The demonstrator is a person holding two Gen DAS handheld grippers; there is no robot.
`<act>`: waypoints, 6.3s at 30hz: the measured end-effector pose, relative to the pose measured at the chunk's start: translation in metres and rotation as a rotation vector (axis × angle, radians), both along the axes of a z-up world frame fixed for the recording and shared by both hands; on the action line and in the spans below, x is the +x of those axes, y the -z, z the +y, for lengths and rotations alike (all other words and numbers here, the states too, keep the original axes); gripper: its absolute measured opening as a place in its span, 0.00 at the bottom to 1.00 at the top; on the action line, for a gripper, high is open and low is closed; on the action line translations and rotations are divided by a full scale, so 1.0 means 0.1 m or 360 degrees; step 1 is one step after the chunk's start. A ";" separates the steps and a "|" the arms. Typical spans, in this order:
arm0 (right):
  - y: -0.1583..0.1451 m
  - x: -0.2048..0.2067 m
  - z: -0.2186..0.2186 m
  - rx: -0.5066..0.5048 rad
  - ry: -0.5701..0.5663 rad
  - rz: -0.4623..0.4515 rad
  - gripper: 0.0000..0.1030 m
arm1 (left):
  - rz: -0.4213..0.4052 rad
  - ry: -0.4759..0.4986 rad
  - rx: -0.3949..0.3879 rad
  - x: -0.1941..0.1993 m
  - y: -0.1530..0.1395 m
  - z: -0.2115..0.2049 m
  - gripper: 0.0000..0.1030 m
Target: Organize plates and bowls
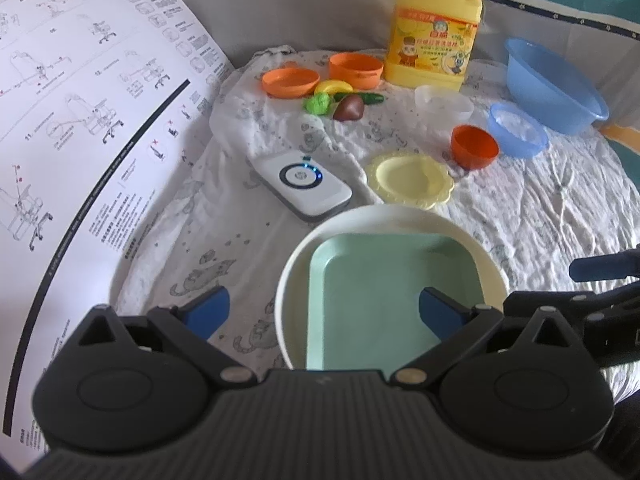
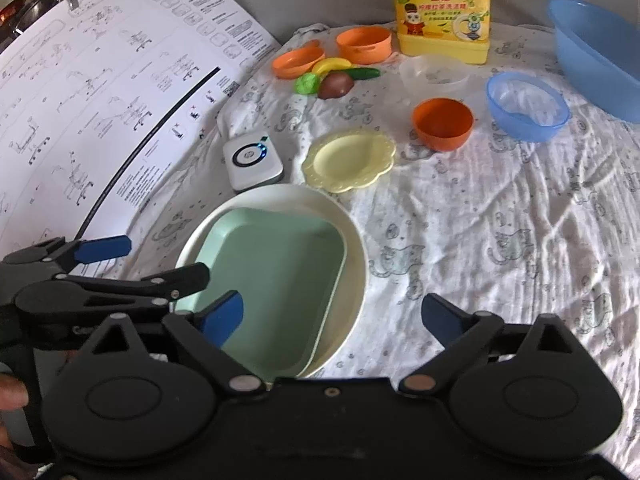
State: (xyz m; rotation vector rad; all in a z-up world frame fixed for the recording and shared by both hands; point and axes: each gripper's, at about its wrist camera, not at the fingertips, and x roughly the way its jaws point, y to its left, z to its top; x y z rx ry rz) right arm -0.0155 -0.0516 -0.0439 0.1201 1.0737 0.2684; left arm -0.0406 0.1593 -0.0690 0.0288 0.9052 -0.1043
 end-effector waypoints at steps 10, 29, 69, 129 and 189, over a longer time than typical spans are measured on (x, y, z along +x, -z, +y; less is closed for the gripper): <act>-0.05 0.18 -0.38 0.0010 0.0167 -0.0040 0.96 | -0.0112 0.0063 0.0031 0.33 -0.17 -0.08 1.00; 0.35 1.08 -0.50 0.0155 0.0361 0.0057 0.52 | -0.0121 0.0399 0.0085 1.51 0.10 -0.63 0.67; 0.85 1.41 -0.49 0.0373 0.0354 0.0194 0.10 | 0.0112 0.0560 0.0004 1.74 0.56 -0.71 0.30; 0.35 0.68 -0.09 0.0212 0.0215 0.0019 0.05 | 0.0150 0.0347 -0.0146 0.73 0.07 -0.40 0.06; 0.31 0.22 0.15 0.0301 0.0122 0.0156 0.21 | 0.0118 0.0226 -0.0038 0.43 -0.15 -0.25 0.21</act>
